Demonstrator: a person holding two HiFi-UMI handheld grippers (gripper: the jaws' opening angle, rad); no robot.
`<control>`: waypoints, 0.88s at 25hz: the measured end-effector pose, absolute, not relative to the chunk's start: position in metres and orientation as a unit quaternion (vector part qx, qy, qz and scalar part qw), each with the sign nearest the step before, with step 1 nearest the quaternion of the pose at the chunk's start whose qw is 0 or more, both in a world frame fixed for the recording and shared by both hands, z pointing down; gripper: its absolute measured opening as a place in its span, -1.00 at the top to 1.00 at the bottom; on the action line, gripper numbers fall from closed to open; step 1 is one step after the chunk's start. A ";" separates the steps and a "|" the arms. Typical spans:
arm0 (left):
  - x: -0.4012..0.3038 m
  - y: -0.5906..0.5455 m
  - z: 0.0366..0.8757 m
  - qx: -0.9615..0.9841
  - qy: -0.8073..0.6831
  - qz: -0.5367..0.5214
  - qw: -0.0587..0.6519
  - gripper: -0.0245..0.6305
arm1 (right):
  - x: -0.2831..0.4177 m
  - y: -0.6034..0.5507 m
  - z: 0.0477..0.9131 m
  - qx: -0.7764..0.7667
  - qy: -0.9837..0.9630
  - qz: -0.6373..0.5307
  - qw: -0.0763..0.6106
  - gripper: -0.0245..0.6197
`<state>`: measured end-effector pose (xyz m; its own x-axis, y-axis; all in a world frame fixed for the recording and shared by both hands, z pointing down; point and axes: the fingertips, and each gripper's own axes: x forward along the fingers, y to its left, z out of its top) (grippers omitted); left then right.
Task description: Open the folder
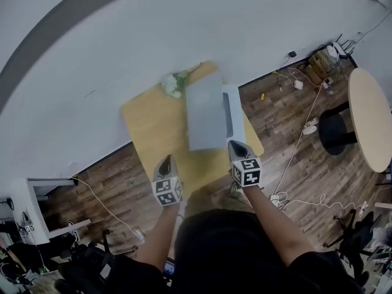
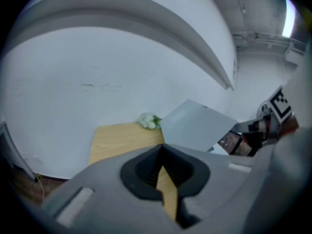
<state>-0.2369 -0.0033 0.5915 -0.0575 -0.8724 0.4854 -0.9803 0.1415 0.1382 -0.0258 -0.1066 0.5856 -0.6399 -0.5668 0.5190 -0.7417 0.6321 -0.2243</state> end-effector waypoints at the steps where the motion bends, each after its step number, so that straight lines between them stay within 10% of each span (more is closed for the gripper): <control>1: -0.221 -0.009 0.581 0.651 -0.716 0.110 0.226 0.92 | -0.016 -0.110 0.580 0.374 -0.882 0.211 0.197 0.92; 22: -0.059 -0.065 0.479 0.675 -0.725 0.066 0.118 0.92 | 0.132 -0.153 0.484 0.381 -0.912 0.094 0.118 0.92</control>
<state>-0.0594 -0.0649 0.4794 -0.0601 -0.9636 0.2606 -0.9948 0.0795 0.0644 0.1323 -0.1534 0.4842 -0.6815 -0.6730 0.2873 -0.7176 0.6916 -0.0819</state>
